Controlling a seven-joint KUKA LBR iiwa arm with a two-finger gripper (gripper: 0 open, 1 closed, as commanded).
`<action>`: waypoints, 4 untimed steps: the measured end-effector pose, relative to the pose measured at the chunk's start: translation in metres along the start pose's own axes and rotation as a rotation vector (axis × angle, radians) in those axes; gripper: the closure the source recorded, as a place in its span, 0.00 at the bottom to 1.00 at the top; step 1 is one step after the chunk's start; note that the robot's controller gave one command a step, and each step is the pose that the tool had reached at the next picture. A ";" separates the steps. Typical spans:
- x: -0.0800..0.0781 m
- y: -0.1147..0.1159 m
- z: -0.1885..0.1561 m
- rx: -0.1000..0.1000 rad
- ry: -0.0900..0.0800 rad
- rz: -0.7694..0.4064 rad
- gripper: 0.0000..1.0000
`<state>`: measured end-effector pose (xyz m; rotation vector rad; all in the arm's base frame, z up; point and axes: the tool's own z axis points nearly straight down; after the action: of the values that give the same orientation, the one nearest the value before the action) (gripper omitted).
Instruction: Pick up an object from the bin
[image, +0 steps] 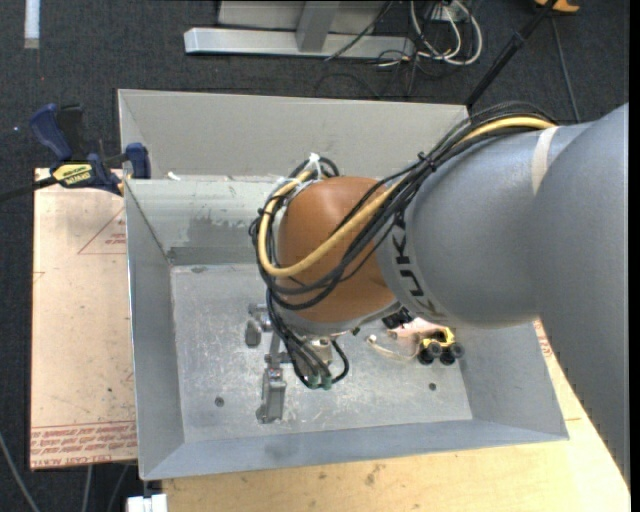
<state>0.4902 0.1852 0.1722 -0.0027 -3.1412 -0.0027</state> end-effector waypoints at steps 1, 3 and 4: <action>0.000 0.000 0.000 0.000 0.000 0.000 0.00; -0.013 -0.036 -0.002 0.001 -0.001 0.037 0.00; -0.022 -0.055 -0.004 0.001 -0.002 0.005 0.00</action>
Offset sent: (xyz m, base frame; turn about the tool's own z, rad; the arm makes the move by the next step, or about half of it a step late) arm 0.0145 -0.0402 0.0143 0.1470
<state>0.5120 0.1304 0.1762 -0.0106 -3.1430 -0.0013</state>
